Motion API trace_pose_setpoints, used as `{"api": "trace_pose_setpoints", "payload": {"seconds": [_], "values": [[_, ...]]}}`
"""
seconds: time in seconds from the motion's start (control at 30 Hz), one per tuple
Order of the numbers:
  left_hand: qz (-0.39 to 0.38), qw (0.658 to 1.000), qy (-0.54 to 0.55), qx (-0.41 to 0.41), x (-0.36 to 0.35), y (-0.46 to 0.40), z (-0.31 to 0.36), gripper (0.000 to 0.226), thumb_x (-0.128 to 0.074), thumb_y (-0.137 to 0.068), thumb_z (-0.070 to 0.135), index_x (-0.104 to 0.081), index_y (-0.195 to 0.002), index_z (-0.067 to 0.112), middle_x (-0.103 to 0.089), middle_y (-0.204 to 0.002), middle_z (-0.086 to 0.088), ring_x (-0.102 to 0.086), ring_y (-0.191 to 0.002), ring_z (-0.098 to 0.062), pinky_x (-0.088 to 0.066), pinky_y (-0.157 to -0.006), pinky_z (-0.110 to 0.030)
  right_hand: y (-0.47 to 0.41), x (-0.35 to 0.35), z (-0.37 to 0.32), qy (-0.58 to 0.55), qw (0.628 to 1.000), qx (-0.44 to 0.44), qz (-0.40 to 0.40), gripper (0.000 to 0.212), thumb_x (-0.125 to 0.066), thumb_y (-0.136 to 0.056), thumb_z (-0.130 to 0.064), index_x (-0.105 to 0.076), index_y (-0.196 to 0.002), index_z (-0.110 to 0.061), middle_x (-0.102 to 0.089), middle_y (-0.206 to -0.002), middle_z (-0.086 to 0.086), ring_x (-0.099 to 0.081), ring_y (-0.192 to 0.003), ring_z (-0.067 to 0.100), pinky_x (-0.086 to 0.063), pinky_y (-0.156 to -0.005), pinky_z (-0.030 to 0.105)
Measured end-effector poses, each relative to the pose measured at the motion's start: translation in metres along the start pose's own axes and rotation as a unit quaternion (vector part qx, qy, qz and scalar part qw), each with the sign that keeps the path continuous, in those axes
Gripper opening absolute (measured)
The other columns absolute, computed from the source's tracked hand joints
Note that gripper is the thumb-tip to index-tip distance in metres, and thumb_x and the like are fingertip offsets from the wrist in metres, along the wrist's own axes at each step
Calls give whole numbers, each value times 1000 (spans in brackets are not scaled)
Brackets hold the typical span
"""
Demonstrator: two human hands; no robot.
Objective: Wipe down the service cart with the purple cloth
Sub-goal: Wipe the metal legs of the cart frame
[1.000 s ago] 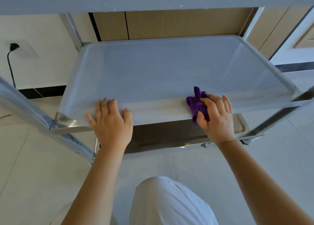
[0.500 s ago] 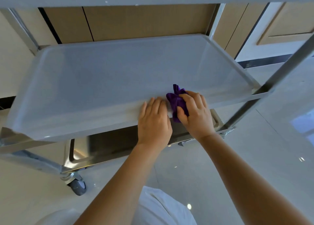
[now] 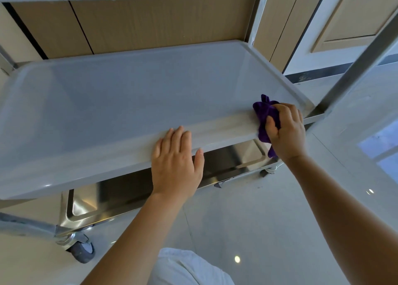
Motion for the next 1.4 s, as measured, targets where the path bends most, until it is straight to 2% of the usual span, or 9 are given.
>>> {"api": "trace_pose_setpoints", "payload": {"seconds": [0.13,0.3,0.4,0.47,0.53,0.7,0.97,1.2,1.4], "values": [[-49,998,17,46,0,-21,32,57,-28,-87,44,-59,-104,0,-59,-110,-23,-51,-113,-44,-38,-98,-51,7,-5,-5,-76,987,-121,75,45,-41,-86,-30,-59,-108,4,-57,-108,21,-50,-100,38,-28,-86,20],[-119,993,26,-2,-20,-66,95,50,-23,-98,42,-38,-133,9,-35,-143,-18,-20,-138,-36,-9,-114,-46,19,-9,-10,-117,967,-194,117,48,-38,-87,-37,-55,-117,-3,-52,-121,14,-42,-113,27,-25,-94,18],[-85,987,108,-81,-20,-88,144,51,-17,-96,36,-42,-131,9,-41,-141,-12,-30,-134,-27,-15,-114,-43,22,-11,-10,-127,968,-182,117,50,-41,-83,-40,-49,-123,-11,-49,-127,15,-34,-117,22,-30,-100,28],[-82,975,182,-99,-23,-96,158,54,-17,-89,35,-47,-124,8,-50,-130,-12,-44,-119,-24,-29,-108,-36,19,-12,-1,-82,983,-129,106,50,-45,-82,-38,-49,-123,-10,-50,-125,18,-32,-117,22,-36,-101,43],[-86,970,199,-108,-32,-102,164,49,-23,-94,40,-48,-121,8,-53,-123,-10,-47,-110,-22,-37,-102,-35,14,-6,25,-69,983,-136,100,49,-45,-85,-39,-50,-123,-9,-48,-128,15,-32,-119,24,-34,-103,45],[-101,973,12,-205,-53,-102,174,53,-21,-98,48,-18,-146,26,-27,-151,-7,-20,-141,-26,-10,-113,-51,-8,17,68,-37,978,-175,108,54,-28,-90,-42,-52,-121,-6,-48,-127,13,-39,-114,33,-36,-97,43],[-146,973,-10,-179,-58,-100,165,54,-18,-98,50,-18,-147,30,-19,-155,-5,-12,-143,-27,-13,-114,-45,-10,25,71,11,976,-201,78,36,-42,-96,-30,-51,-122,-6,-45,-125,15,-38,-112,33,-36,-95,40],[-189,970,-6,-151,-53,-94,166,54,-20,-97,50,-18,-147,30,-17,-155,-4,-10,-143,-26,-12,-115,-44,-24,40,65,39,971,-219,-84,48,-52,-91,-42,-43,-128,-12,-37,-128,9,-31,-114,25,-31,-96,32],[-208,973,-55,-81,-46,-109,201,35,-25,-94,38,-39,-119,17,-40,-126,-12,-39,-116,-31,-37,-97,-49,-23,37,69,1,964,-260,-50,48,-58,-88,-39,-45,-126,-13,-37,-128,7,-29,-117,25,-35,-95,33]]}}
Point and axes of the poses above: each hand's wrist, its own y-axis away from the middle knuckle, its own x-axis out of the back of the hand, z = x × y, the point moved 5 cm from there along -y, towards the middle knuckle
